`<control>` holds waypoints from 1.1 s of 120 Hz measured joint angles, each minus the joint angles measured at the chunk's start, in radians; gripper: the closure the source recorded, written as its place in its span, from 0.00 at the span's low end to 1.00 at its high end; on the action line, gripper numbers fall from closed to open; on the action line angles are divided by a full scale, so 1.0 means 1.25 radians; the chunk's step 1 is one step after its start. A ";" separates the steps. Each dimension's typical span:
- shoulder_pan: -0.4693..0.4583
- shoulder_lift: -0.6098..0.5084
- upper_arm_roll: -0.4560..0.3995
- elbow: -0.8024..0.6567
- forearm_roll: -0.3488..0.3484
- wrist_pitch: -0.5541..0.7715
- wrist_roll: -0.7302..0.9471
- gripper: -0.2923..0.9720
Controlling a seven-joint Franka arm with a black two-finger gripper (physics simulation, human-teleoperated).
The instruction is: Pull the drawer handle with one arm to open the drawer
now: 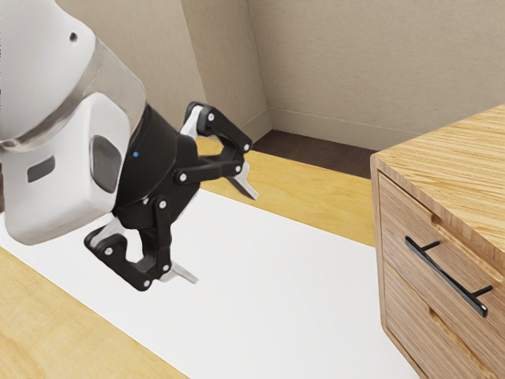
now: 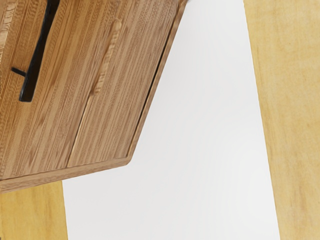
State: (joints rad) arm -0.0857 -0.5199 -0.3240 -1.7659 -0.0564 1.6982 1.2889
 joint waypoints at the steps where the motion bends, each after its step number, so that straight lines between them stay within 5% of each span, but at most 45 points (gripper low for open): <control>1: 0.000 0.000 -0.002 0.000 -0.001 0.002 0.003 0.23; 45: -0.001 0.024 -0.091 -0.012 -0.020 0.078 0.095 0.23; 132: 0.004 0.145 -0.151 0.046 0.007 0.143 0.190 0.23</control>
State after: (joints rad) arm -0.0810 -0.3381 -0.5127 -1.7080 -0.0478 1.8774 1.5264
